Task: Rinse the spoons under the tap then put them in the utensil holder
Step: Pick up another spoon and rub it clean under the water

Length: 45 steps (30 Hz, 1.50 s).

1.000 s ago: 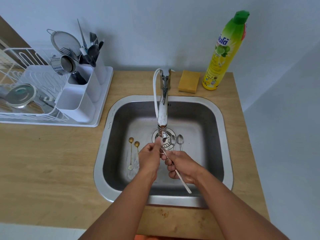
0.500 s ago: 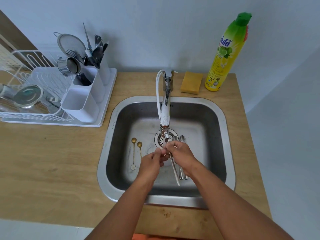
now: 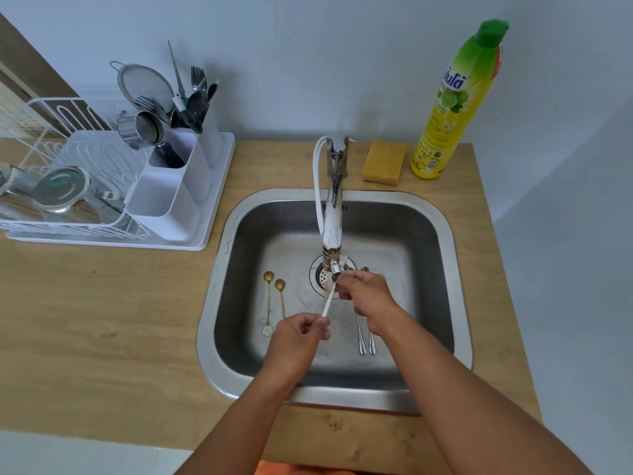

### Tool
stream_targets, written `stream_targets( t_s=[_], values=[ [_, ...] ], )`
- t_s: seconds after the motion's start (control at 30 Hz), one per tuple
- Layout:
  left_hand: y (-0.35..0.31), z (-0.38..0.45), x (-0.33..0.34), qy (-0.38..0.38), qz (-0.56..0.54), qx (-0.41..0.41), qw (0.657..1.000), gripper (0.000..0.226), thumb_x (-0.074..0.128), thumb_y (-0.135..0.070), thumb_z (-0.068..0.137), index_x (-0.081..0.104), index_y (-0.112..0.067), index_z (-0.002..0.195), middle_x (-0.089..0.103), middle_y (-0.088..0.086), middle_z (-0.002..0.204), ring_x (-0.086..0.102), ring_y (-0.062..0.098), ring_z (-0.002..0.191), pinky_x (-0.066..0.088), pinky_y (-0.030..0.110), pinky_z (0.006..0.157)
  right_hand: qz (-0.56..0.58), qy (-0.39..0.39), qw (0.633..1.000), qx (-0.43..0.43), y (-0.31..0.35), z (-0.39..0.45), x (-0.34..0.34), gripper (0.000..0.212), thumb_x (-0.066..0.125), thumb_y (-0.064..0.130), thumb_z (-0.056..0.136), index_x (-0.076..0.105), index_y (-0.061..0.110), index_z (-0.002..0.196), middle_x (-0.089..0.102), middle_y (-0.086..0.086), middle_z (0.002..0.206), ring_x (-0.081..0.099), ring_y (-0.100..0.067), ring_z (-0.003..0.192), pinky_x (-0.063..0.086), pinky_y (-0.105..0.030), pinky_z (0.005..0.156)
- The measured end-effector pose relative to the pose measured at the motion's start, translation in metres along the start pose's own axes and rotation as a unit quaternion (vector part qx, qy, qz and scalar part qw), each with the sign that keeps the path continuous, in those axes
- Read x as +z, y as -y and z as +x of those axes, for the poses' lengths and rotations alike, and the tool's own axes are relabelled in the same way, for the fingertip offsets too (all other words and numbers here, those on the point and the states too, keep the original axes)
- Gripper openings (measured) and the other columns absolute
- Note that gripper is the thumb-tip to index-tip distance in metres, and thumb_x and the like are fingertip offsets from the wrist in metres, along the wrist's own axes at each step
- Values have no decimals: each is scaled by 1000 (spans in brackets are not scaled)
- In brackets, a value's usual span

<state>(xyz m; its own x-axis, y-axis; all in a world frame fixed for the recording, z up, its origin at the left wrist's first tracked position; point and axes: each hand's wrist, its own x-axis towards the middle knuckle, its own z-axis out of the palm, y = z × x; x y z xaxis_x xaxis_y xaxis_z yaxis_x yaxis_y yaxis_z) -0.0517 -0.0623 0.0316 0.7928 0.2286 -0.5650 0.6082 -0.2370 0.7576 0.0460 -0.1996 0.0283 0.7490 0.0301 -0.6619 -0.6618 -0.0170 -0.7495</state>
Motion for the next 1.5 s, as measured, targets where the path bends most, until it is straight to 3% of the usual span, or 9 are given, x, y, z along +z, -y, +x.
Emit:
stream_targets(
  t_s=[0.1, 0.23, 0.37, 0.47, 0.7, 0.93, 1.13, 1.3, 1.5],
  values=[
    [-5, 10, -13, -36, 24, 6, 999, 17, 66, -33, 102, 76, -29, 89, 78, -7, 83, 71, 13, 83, 47, 23, 66, 6, -4, 1000, 2, -3, 1, -2, 11, 73, 18, 93, 77, 18, 82, 78, 6, 70, 65, -9, 73, 36, -8, 39],
    [-22, 29, -15, -41, 33, 25, 998, 23, 66, -30, 102, 76, -28, 82, 77, -7, 81, 66, 12, 73, 48, 29, 66, 20, -14, 1000, 6, -7, -2, -4, 8, 73, 25, 95, 77, 19, 91, 81, 5, 82, 60, -6, 74, 38, -12, 46],
    [-41, 45, -12, 7, 90, 31, 995, 24, 67, -38, 100, 77, -29, 80, 77, -11, 76, 62, 6, 63, 46, 28, 63, 40, -28, 999, 0, -11, -3, -5, 11, 74, 25, 95, 78, 16, 92, 81, 3, 84, 56, -8, 72, 39, -15, 49],
    [-50, 52, -7, 32, 112, 19, 993, 26, 70, -43, 96, 78, -26, 79, 79, -8, 82, 69, 14, 75, 53, 36, 74, 37, -29, 999, -10, -15, -5, -4, 11, 73, 27, 95, 78, 17, 93, 80, 5, 81, 57, -10, 73, 38, -13, 43],
    [-40, 42, -7, 90, 25, -52, 994, 25, 65, -40, 102, 83, -24, 94, 82, -10, 82, 72, 13, 88, 47, 22, 69, 8, -49, 999, -14, -14, 3, -10, 13, 71, 28, 97, 78, 18, 94, 76, 4, 81, 58, -9, 71, 39, -19, 52],
    [-7, 38, -42, 182, -82, -194, 960, 26, 65, -44, 101, 86, -30, 105, 82, -5, 104, 70, 18, 110, 53, 35, 83, 35, -71, 997, -15, -6, 15, -24, 16, 67, 19, 99, 78, 7, 97, 71, 4, 77, 50, -6, 60, 33, -10, 39],
    [-7, 43, -44, 239, -188, -225, 926, 34, 74, -45, 89, 84, -24, 114, 75, -6, 89, 67, 16, 99, 52, 38, 84, 71, -60, 996, -12, -3, 21, -21, 15, 63, 23, 102, 75, 19, 95, 68, 3, 79, 46, -7, 57, 29, -21, 43],
    [-14, 50, -34, 259, -199, -249, 912, 40, 80, -46, 82, 83, -28, 117, 71, -9, 83, 68, 14, 90, 53, 35, 78, 100, -13, 995, 8, -4, 24, -19, 15, 61, 24, 104, 75, 18, 103, 70, 0, 88, 49, -10, 66, 30, -25, 51],
    [-26, 54, -20, 222, -196, -275, 914, 31, 88, -46, 77, 86, -29, 102, 68, -8, 80, 69, 14, 85, 53, 32, 71, 144, 32, 988, 45, -17, 18, -19, 17, 58, 24, 106, 73, 19, 112, 76, 7, 94, 53, -8, 72, 37, -25, 56]
  ],
)
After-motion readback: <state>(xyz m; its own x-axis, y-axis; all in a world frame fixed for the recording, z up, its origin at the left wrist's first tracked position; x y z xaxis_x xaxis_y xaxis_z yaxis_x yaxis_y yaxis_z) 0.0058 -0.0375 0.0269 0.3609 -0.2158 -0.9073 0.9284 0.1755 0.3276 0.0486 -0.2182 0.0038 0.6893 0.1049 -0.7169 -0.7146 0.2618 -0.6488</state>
